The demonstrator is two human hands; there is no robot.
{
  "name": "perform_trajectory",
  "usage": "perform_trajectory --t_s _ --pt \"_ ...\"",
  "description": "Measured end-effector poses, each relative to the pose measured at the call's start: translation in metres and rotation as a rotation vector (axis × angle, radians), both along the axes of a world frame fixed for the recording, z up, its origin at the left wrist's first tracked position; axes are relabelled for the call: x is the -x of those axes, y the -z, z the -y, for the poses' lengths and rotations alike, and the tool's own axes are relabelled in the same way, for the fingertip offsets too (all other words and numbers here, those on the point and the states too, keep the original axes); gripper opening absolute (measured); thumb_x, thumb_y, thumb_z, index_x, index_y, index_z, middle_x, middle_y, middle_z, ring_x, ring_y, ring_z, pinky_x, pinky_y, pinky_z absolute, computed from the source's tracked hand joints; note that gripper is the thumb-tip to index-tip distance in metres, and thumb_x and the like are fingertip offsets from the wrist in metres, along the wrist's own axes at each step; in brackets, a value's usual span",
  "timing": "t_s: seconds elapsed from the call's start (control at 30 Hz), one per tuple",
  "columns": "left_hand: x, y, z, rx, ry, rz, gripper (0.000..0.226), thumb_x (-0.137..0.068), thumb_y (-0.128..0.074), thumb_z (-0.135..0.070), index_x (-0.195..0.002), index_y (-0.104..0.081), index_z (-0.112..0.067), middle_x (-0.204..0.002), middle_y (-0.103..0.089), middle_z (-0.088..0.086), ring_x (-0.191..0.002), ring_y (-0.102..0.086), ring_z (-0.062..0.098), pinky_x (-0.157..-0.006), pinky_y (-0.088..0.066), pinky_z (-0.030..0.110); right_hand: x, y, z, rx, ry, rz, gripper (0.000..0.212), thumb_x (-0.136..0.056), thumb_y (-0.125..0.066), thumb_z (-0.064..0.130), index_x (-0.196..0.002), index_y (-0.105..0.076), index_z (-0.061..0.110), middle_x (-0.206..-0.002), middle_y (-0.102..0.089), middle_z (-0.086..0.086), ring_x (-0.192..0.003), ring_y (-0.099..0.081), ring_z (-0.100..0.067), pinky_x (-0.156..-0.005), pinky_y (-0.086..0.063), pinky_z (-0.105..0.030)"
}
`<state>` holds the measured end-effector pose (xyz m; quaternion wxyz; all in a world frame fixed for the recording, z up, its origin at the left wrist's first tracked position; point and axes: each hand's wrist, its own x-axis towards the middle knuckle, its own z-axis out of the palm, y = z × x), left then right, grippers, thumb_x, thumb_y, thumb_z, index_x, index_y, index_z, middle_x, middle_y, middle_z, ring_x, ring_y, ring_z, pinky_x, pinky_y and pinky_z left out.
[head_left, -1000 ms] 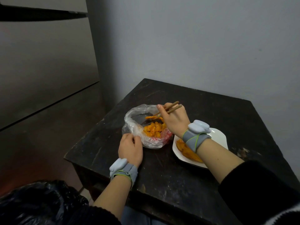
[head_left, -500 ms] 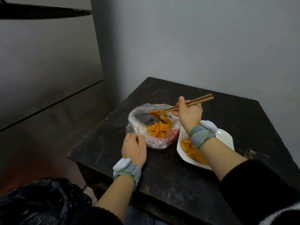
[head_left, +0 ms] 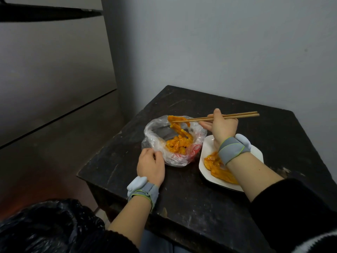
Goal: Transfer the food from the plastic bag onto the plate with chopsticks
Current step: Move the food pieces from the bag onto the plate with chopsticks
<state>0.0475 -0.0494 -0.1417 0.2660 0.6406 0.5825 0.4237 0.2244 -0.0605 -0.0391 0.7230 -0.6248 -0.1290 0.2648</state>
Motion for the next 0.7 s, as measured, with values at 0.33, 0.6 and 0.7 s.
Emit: perform_trajectory --t_s 0.33,0.6,0.7 --pt "-0.001 -0.001 0.001 -0.004 -0.002 -0.028 0.031 -0.091 -0.042 -0.019 -0.067 -0.053 -0.002 -0.087 -0.051 0.004 -0.073 -0.050 0.022 -0.063 -0.030 0.028 -0.014 -0.011 0.015 -0.110 -0.032 -0.196 0.025 -0.096 -0.056 0.019 -0.116 -0.051 0.004 -0.093 -0.070 -0.010 -0.070 -0.074 -0.024 -0.064 -0.062 -0.030" --pt "0.000 0.001 0.001 -0.003 -0.007 -0.048 0.032 -0.092 -0.042 -0.020 -0.069 -0.055 -0.001 -0.088 -0.053 0.007 -0.074 -0.050 0.022 -0.063 -0.030 0.028 -0.020 -0.029 0.035 -0.162 -0.082 -0.251 0.012 -0.096 -0.057 0.016 -0.100 -0.056 0.005 -0.094 -0.069 -0.012 -0.071 -0.074 -0.024 -0.069 -0.062 -0.035" --pt "-0.001 0.000 0.002 -0.005 -0.010 -0.062 0.032 -0.092 -0.042 -0.019 -0.067 -0.052 -0.003 -0.087 -0.052 0.007 -0.074 -0.048 0.022 -0.063 -0.029 0.028 -0.029 -0.034 0.045 -0.145 -0.102 -0.223 0.011 -0.097 -0.056 0.016 -0.095 -0.057 0.005 -0.093 -0.069 -0.012 -0.072 -0.074 -0.025 -0.072 -0.062 -0.036"
